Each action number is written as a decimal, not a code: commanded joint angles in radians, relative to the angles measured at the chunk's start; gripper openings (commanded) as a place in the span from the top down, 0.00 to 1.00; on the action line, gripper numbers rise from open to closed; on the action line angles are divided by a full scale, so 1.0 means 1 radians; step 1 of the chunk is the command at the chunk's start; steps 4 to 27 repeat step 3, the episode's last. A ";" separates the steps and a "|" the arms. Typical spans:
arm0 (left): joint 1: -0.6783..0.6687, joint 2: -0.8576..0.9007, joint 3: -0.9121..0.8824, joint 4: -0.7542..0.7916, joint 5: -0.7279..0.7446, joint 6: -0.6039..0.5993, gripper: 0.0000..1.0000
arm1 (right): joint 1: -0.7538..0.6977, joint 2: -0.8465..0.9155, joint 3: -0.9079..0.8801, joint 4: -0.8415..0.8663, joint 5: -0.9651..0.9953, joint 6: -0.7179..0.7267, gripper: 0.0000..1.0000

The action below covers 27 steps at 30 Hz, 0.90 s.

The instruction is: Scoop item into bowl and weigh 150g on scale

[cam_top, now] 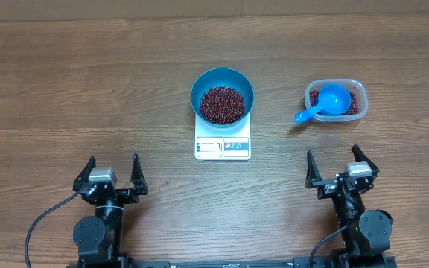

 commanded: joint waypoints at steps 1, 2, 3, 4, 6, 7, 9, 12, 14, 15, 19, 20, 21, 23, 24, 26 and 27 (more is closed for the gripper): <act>0.005 -0.009 -0.003 -0.003 -0.007 -0.002 0.01 | -0.005 -0.010 -0.011 0.005 -0.005 -0.012 0.00; 0.005 -0.009 -0.003 -0.003 -0.007 -0.002 0.01 | -0.005 -0.010 -0.011 0.005 -0.005 -0.012 0.00; 0.005 -0.009 -0.003 -0.003 -0.007 -0.002 0.00 | -0.005 -0.010 -0.011 0.005 -0.005 -0.012 0.00; 0.005 -0.009 -0.003 -0.003 -0.007 -0.002 0.00 | -0.005 -0.010 -0.011 0.005 -0.005 -0.012 0.00; 0.005 -0.009 -0.003 -0.003 -0.007 -0.002 0.00 | -0.005 -0.010 -0.011 0.005 -0.005 -0.012 0.00; 0.005 -0.009 -0.003 -0.003 -0.007 -0.002 0.00 | -0.005 -0.010 -0.011 0.005 -0.005 -0.012 0.00; 0.005 -0.009 -0.003 -0.003 -0.007 -0.002 0.00 | -0.005 -0.010 -0.011 0.005 -0.005 -0.012 0.00; 0.005 -0.009 -0.003 -0.003 -0.007 -0.002 0.00 | -0.005 -0.010 -0.011 0.005 -0.005 -0.012 0.00; 0.005 -0.009 -0.003 -0.003 -0.007 -0.002 0.00 | -0.005 -0.010 -0.011 0.005 -0.005 -0.012 0.00; 0.005 -0.009 -0.003 -0.003 -0.007 -0.002 0.00 | -0.005 -0.010 -0.011 0.005 -0.005 -0.012 0.00; 0.005 -0.009 -0.003 -0.003 -0.007 -0.002 0.00 | -0.005 -0.010 -0.011 0.005 -0.005 -0.012 0.00; 0.005 -0.009 -0.003 -0.003 -0.007 -0.002 0.00 | -0.005 -0.010 -0.011 0.005 -0.005 -0.012 0.00; 0.005 -0.009 -0.003 -0.003 -0.007 -0.002 0.00 | -0.005 -0.010 -0.011 0.005 -0.005 -0.012 0.00; 0.005 -0.009 -0.003 -0.003 -0.007 -0.002 0.00 | -0.005 -0.010 -0.011 0.005 -0.005 -0.012 0.00; 0.005 -0.009 -0.003 -0.003 -0.007 -0.002 0.00 | -0.005 -0.010 -0.011 0.005 -0.005 -0.012 0.00; 0.005 -0.009 -0.003 -0.003 -0.007 -0.002 0.00 | -0.005 -0.010 -0.011 0.005 -0.005 -0.012 0.00; 0.005 -0.009 -0.003 -0.003 -0.007 -0.002 0.00 | -0.005 -0.010 -0.011 0.005 -0.005 -0.012 0.00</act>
